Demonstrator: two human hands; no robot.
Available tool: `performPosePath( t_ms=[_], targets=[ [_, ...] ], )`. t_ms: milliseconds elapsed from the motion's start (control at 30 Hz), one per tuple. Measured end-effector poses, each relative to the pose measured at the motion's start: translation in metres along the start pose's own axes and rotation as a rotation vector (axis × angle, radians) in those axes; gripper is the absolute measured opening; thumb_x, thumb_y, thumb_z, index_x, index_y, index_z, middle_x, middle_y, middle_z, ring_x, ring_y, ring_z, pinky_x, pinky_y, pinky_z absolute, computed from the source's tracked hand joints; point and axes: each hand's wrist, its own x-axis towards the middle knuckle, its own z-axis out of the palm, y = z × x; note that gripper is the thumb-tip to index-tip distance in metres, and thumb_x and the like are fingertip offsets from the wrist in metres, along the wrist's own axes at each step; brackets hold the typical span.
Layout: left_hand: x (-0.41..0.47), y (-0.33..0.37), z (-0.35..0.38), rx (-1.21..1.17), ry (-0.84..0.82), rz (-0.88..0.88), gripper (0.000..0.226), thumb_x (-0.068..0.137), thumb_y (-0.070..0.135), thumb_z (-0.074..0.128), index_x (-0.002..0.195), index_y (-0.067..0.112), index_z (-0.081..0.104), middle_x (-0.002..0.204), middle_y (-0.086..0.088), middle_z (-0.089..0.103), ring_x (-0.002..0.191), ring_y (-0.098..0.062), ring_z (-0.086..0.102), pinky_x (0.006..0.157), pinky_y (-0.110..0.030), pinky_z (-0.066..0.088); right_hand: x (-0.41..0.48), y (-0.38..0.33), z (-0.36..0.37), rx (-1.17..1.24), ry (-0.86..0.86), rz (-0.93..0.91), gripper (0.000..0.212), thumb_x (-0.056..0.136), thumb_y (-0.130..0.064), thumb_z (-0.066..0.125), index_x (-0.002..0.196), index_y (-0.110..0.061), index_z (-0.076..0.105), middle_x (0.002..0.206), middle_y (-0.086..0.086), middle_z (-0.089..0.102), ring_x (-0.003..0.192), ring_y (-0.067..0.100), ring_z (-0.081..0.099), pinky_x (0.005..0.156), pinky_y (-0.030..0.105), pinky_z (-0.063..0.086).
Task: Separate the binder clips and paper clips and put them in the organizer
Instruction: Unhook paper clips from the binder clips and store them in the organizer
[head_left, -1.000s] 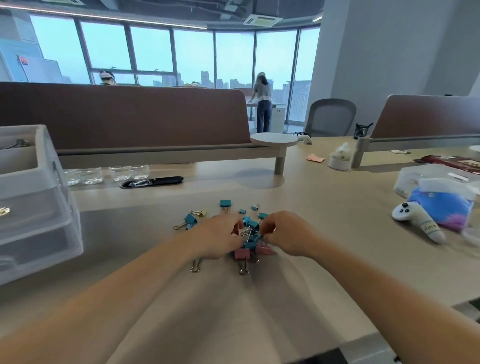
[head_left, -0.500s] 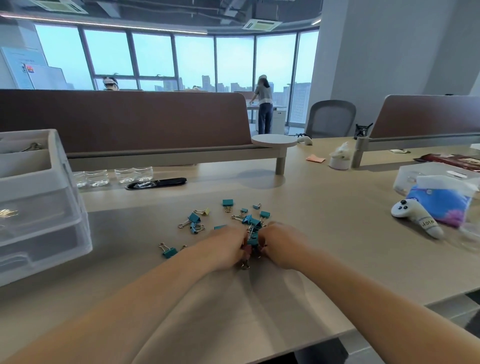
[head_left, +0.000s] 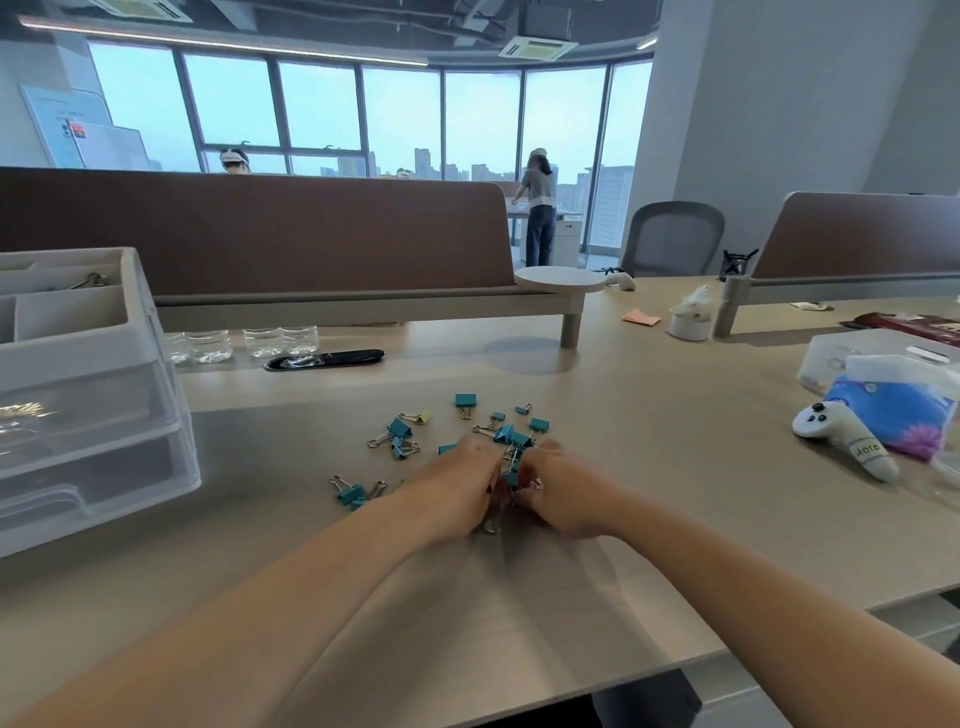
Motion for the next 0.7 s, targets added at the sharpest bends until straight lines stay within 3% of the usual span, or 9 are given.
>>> performPosePath(
  t_ms=[67, 200, 367, 500, 600, 700],
  targets=[
    [-0.005, 0.002, -0.002, -0.015, -0.014, -0.003, 0.018, 0.094, 0.010, 0.048, 0.095, 0.025, 0.037, 0.098, 0.000, 0.045, 0.077, -0.016, 0.048, 0.063, -0.031, 0.038, -0.002, -0.002, -0.001, 0.018, -0.006, 0.007, 0.025, 0.097, -0.035, 0.054, 0.115, -0.017, 0.055, 0.125, 0.005, 0.049, 0.109, 0.025, 0.053, 0.087, 0.033, 0.043],
    [-0.011, -0.003, -0.003, -0.074, -0.032, -0.026, 0.014, 0.097, 0.011, 0.044, 0.105, 0.019, 0.036, 0.079, 0.005, 0.044, 0.069, -0.011, 0.045, 0.059, -0.030, 0.036, -0.006, -0.009, -0.008, 0.040, -0.035, 0.003, 0.016, 0.097, -0.033, 0.056, 0.107, -0.020, 0.053, 0.116, 0.002, 0.052, 0.101, 0.020, 0.052, 0.078, 0.028, 0.039],
    [-0.019, -0.021, -0.022, -0.119, 0.004, -0.066, 0.005, 0.099, 0.017, 0.050, 0.102, 0.021, 0.050, 0.105, -0.001, 0.058, 0.092, -0.017, 0.053, 0.075, -0.029, 0.043, -0.006, -0.028, -0.026, 0.127, -0.049, -0.032, 0.012, 0.095, -0.031, 0.059, 0.098, -0.020, 0.055, 0.098, 0.000, 0.063, 0.085, 0.017, 0.062, 0.067, 0.026, 0.046],
    [-0.030, -0.037, -0.052, -0.136, 0.082, -0.113, 0.009, 0.101, 0.026, 0.048, 0.101, 0.021, 0.055, 0.107, -0.001, 0.062, 0.088, -0.015, 0.053, 0.070, -0.027, 0.038, 0.000, -0.062, -0.044, 0.139, -0.024, -0.103, 0.018, 0.092, -0.035, 0.064, 0.095, -0.019, 0.058, 0.096, 0.000, 0.061, 0.077, 0.011, 0.057, 0.068, 0.023, 0.048],
    [-0.040, -0.049, -0.076, -0.112, 0.141, -0.141, 0.015, 0.101, 0.030, 0.045, 0.107, 0.019, 0.055, 0.106, 0.000, 0.063, 0.085, -0.015, 0.054, 0.067, -0.027, 0.039, 0.010, -0.086, -0.054, 0.182, 0.014, -0.167, 0.023, 0.088, -0.033, 0.071, 0.097, -0.014, 0.062, 0.089, -0.002, 0.063, 0.066, 0.006, 0.056, 0.057, 0.017, 0.043],
    [-0.055, -0.069, -0.108, -0.034, 0.204, -0.143, 0.019, 0.103, 0.030, 0.042, 0.113, 0.017, 0.051, 0.106, -0.001, 0.064, 0.085, -0.016, 0.057, 0.069, -0.030, 0.047, 0.024, -0.120, -0.068, 0.211, 0.038, -0.227, 0.021, 0.087, -0.028, 0.073, 0.097, -0.014, 0.062, 0.088, 0.000, 0.067, 0.062, 0.007, 0.059, 0.054, 0.016, 0.046]
  ],
)
